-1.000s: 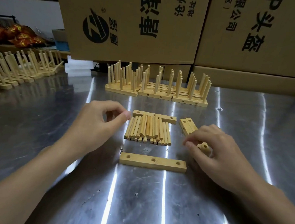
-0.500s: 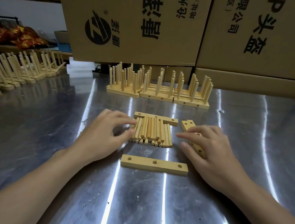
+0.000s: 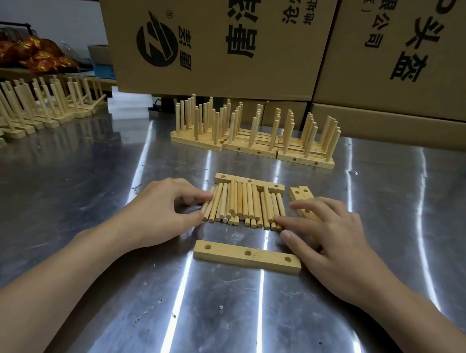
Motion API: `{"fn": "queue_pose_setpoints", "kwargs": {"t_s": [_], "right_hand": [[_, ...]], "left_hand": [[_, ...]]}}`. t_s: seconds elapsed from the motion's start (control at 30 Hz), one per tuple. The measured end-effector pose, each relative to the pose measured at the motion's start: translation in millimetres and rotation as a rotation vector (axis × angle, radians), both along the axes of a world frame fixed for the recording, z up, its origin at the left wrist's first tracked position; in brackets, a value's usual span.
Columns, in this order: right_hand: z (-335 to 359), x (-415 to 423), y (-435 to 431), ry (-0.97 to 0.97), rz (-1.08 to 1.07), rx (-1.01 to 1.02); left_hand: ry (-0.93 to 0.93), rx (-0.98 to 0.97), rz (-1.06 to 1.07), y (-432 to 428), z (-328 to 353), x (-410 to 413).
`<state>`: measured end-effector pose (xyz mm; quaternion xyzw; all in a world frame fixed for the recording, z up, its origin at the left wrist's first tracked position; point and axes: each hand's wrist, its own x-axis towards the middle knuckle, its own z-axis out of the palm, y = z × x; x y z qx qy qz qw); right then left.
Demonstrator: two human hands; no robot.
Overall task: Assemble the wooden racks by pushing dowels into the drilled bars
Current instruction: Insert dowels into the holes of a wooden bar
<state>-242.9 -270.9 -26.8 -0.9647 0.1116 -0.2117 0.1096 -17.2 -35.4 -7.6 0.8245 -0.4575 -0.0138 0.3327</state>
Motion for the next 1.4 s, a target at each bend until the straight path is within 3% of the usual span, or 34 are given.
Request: {"fn": "queue_pose_setpoints", "kwargs": {"t_s": [0.37,0.73,0.93,1.1,1.2,1.4], "right_hand": [[2.1,1.1,-1.8,-0.026,-0.176,-0.026],[9.5,-3.9,-3.0,-0.019,-0.289,-0.153],[10.2,-0.7,1.1,-0.01,-0.3,-0.1],[16.1,-4.2,2.3,-0.116,-0.351,-0.097],[21.1,-7.0,4.2,-0.163,-0.374,-0.091],[28.9,-12.5,4.4,-0.275,-0.39,0.02]], "left_hand": [[0.04,-0.148,0.047,-1.4,5.2,-7.4],[0.025,-0.16,0.045,-1.0,5.2,-6.3],[0.017,-0.164,0.074,-0.7,4.4,-5.4],[0.091,-0.112,0.086,-2.4,2.2,-3.7],[0.279,-0.221,0.035,-3.4,5.4,-3.3],[0.322,-0.419,0.161,-2.4,10.2,2.3]]}}
